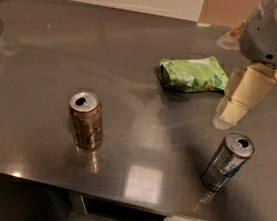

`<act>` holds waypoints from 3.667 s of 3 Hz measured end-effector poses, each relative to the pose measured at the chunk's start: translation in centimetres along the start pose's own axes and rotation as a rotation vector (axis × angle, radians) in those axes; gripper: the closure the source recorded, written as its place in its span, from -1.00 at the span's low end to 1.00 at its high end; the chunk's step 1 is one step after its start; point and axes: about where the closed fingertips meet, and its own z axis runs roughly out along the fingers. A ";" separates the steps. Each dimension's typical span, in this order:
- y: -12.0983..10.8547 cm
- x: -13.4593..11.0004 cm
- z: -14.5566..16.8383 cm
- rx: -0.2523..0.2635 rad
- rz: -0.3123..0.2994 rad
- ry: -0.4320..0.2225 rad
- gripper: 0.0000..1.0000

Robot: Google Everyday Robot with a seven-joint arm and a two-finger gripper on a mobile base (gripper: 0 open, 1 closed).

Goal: Move orange can near green rice chip bag

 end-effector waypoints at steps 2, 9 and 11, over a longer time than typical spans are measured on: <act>2.1 -7.6 5.3 -0.088 -0.099 -0.108 -1.00; 6.6 -19.8 16.0 -0.219 -0.187 -0.212 -0.20; 4.2 -18.3 13.5 -0.235 -0.105 -0.238 0.73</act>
Offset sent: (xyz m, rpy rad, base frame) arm -0.0046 0.1456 -0.0570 0.1379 0.0827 0.2276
